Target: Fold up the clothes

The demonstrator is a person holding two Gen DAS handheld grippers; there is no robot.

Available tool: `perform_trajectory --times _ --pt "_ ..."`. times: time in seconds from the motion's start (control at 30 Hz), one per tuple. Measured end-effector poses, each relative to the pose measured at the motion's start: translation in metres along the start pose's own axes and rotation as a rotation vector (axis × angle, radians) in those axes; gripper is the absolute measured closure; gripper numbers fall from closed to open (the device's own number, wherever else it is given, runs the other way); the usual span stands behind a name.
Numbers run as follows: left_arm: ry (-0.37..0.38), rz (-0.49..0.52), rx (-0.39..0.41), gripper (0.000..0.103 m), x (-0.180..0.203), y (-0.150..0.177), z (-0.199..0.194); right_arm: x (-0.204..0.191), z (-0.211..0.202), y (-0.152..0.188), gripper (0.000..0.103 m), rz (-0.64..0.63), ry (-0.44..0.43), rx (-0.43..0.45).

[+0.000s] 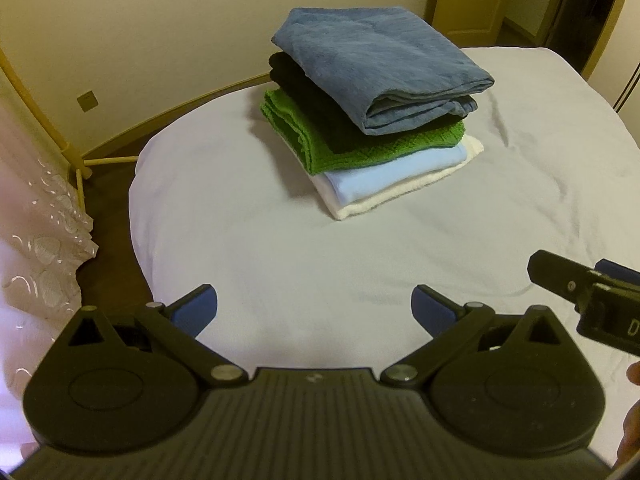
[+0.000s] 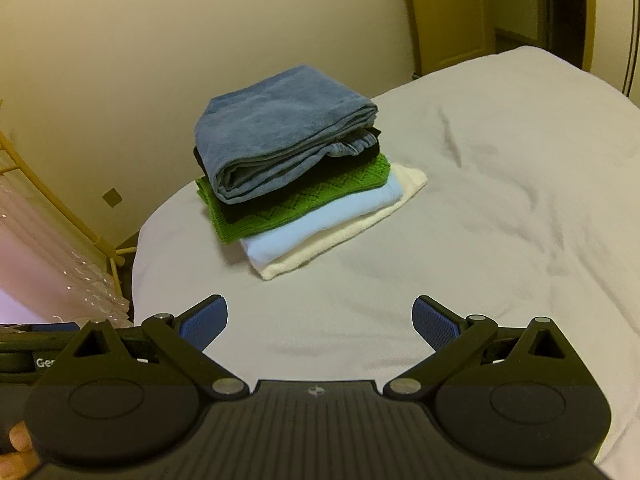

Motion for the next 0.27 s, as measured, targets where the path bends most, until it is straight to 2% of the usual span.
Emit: perform_trajectory --times 0.27 --pt "-0.023 0.046 0.059 0.000 -0.003 -0.017 0.004 0.001 0.012 -0.010 0.001 0.032 0.016 0.004"
Point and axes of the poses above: each gripper's, at about its wrist camera, not at the fingertips, and z roughly the way its jaws point, x to its right, y to its underside, the point moved 4 cm from there along z, roughly the way its jaws point, and after that the axes turned 5 degrees about x, right-handed, at the moved point
